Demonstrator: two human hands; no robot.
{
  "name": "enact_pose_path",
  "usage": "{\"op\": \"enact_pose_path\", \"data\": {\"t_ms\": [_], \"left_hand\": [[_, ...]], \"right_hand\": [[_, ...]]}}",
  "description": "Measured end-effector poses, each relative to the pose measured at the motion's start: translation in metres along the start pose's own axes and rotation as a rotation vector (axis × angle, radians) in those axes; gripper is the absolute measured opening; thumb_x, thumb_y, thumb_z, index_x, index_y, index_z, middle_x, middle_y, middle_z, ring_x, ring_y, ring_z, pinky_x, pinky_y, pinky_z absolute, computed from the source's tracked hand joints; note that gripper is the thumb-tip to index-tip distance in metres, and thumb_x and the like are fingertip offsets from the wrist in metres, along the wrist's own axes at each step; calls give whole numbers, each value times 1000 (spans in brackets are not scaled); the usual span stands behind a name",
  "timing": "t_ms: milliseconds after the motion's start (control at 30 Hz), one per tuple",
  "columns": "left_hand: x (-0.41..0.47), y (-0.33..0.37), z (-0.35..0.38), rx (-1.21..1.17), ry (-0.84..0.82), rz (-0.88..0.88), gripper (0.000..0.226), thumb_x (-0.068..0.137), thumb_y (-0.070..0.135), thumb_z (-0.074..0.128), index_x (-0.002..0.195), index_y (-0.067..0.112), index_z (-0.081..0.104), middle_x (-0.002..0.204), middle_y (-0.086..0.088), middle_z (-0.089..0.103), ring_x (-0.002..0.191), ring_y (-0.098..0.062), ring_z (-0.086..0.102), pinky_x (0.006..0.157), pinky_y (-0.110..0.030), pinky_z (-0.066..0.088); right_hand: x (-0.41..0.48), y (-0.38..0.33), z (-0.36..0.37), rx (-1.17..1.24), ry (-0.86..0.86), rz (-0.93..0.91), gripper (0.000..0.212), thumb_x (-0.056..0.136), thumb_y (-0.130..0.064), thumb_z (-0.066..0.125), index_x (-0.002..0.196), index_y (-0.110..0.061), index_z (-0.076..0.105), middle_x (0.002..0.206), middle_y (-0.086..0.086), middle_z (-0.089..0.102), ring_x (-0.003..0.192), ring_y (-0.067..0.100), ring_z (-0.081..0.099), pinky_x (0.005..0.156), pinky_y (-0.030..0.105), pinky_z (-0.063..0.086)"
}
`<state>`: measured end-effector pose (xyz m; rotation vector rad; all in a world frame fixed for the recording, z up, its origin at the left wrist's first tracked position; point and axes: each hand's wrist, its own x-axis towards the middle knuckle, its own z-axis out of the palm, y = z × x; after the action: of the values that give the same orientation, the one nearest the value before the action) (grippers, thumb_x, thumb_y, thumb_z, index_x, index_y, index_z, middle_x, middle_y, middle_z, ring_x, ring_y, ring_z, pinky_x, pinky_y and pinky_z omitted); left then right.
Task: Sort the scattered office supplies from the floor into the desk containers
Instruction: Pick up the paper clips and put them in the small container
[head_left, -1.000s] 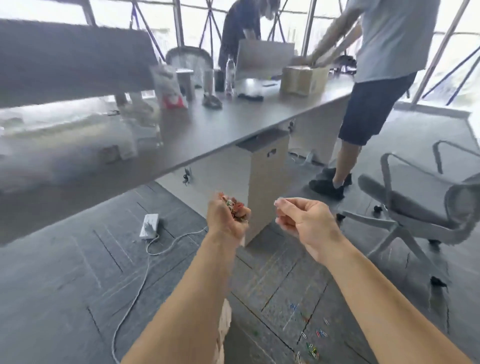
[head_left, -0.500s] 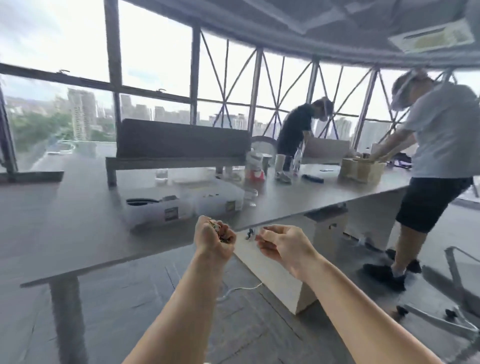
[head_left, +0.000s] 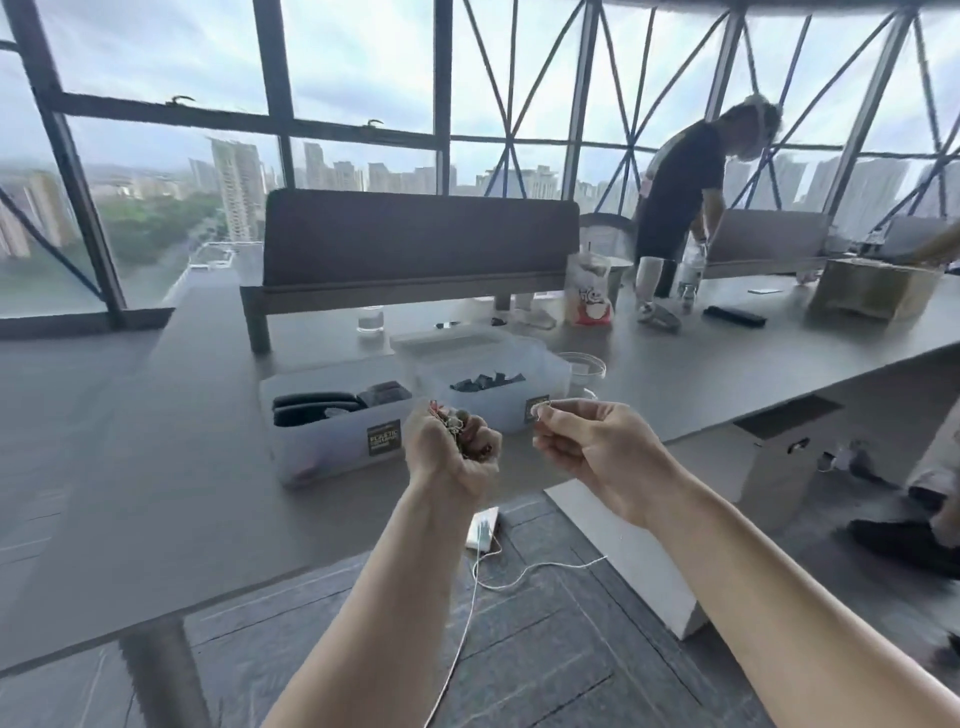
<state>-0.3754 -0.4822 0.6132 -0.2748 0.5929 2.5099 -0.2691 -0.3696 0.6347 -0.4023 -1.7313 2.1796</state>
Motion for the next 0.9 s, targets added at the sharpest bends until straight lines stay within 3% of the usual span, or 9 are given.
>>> {"op": "enact_pose_path", "data": {"t_ms": [133, 300, 367, 400, 467, 500, 600, 733, 900], "left_hand": [[52, -5, 17, 14, -14, -4, 35, 96, 18, 32, 61, 22, 31, 56, 4, 29, 44, -11, 23, 37, -17, 20], [82, -3, 37, 13, -15, 90, 20, 68, 4, 33, 60, 21, 27, 55, 4, 25, 47, -12, 19, 39, -17, 17], [93, 0, 45, 1, -20, 125, 19, 66, 4, 31, 62, 22, 27, 57, 4, 24, 47, -12, 19, 40, -18, 17], [99, 2, 50, 7, -20, 139, 20, 71, 3, 30, 62, 22, 27, 57, 4, 25, 46, -12, 20, 39, -17, 18], [112, 5, 62, 34, -23, 171, 29, 87, 7, 26, 62, 22, 29, 55, 4, 26, 43, -11, 21, 38, -16, 20], [117, 6, 69, 44, -27, 181, 32, 91, 11, 27, 61, 21, 29, 53, 4, 27, 42, -11, 22, 38, -15, 20], [136, 2, 96, 89, -50, 205, 39, 94, 15, 31, 55, 19, 34, 48, 3, 33, 45, -10, 24, 40, -15, 19], [183, -33, 132, 318, -19, 241, 34, 90, 12, 33, 59, 23, 32, 50, 3, 30, 42, -11, 21, 48, -19, 12], [252, -77, 159, 591, 64, 209, 30, 87, 12, 37, 59, 21, 36, 56, -1, 32, 47, -13, 21, 52, -22, 12]], "right_hand": [[54, -3, -30, -56, 84, -93, 8, 89, -4, 68, 94, 2, 70, 76, 10, 72, 62, 12, 67, 60, 20, 58], [145, -14, -37, -427, 200, -282, 10, 91, -6, 69, 83, -11, 72, 81, 10, 74, 70, 22, 72, 68, 26, 60], [180, -17, -33, -755, 155, -335, 8, 90, -14, 70, 86, -17, 76, 84, 0, 75, 74, 15, 70, 68, 9, 53], [192, -19, -31, -898, 114, -331, 8, 91, -18, 69, 90, -17, 77, 87, -3, 73, 74, 9, 65, 59, -2, 42], [213, -22, -36, -1048, 40, -327, 14, 92, -21, 67, 100, -14, 77, 97, -2, 73, 81, 8, 60, 51, -4, 33], [221, -22, -41, -1063, 17, -327, 15, 93, -21, 67, 101, -14, 77, 99, -2, 73, 85, 8, 61, 57, -3, 34], [240, -29, -67, -994, 6, -352, 11, 91, -24, 68, 95, -19, 77, 86, -10, 72, 90, 12, 66, 80, 22, 49], [265, -39, -120, -883, 61, -366, 10, 90, -26, 67, 85, -25, 76, 75, -12, 70, 78, 11, 65, 73, 26, 50], [292, -20, -181, -765, 169, -365, 12, 91, -28, 67, 81, -25, 75, 66, -14, 69, 63, -5, 62, 62, 20, 45]]}}
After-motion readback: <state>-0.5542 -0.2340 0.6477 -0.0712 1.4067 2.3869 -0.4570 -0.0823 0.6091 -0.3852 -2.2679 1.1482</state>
